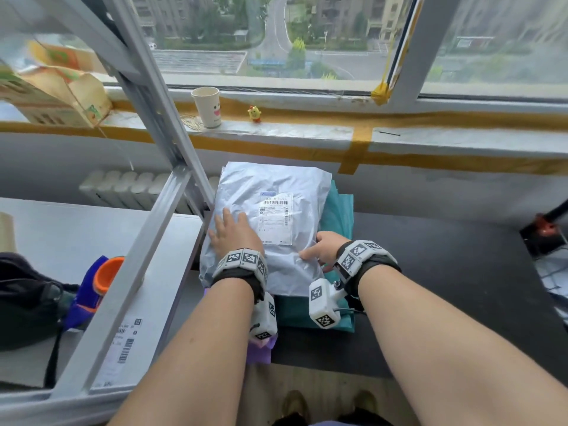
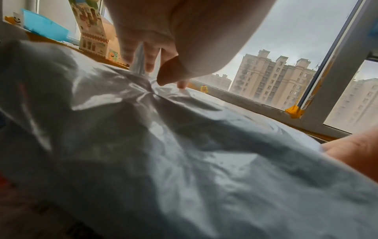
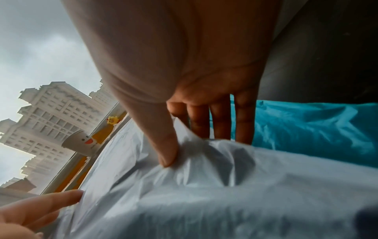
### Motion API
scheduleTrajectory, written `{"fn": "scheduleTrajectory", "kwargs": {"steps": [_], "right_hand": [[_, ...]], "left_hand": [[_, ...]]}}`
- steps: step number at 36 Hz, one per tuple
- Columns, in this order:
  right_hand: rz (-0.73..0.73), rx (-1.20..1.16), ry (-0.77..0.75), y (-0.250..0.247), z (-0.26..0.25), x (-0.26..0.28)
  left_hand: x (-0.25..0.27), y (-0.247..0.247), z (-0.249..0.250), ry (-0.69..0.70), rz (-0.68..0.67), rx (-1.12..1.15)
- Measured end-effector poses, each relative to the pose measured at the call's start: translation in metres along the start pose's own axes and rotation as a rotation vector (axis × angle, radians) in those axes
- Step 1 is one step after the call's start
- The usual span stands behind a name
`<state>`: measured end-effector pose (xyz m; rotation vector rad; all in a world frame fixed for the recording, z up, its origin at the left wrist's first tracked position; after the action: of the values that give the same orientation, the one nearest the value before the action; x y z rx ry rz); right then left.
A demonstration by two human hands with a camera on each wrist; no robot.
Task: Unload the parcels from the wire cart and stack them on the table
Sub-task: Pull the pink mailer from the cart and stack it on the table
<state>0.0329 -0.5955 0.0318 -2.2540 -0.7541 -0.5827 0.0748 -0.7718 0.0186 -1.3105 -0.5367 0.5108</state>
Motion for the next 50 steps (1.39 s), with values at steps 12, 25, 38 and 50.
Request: {"fn": "scheduleTrajectory", "kwargs": {"steps": [12,25,38,50], "right_hand": [[0.089,0.164,0.016,0.027,-0.003,-0.004],[0.394,-0.099,0.017,-0.013,0.021,0.013],[0.642,-0.208,0.105,-0.1,0.136,0.089],[0.777,-0.263,0.31,-0.2,0.339,0.228]], "left_hand": [[0.01,0.004,-0.029,-0.044,-0.148,-0.03],[0.029,-0.024,0.023,0.126,0.086,0.1],[0.126,-0.019,0.162,0.451,-0.012,0.089],[0.305,0.039,0.334,0.717,-0.14,0.108]]}}
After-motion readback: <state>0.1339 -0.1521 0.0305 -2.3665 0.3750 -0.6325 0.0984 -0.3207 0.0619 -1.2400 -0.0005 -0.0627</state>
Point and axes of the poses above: each hand's wrist, its own x-axis away from the middle knuckle, its own y-axis out of the palm, z = x × y, the point moved 1 cm from there along -x, towards the middle knuckle, and after that the axes turned 6 degrees about -y, right-handed, at the moved point
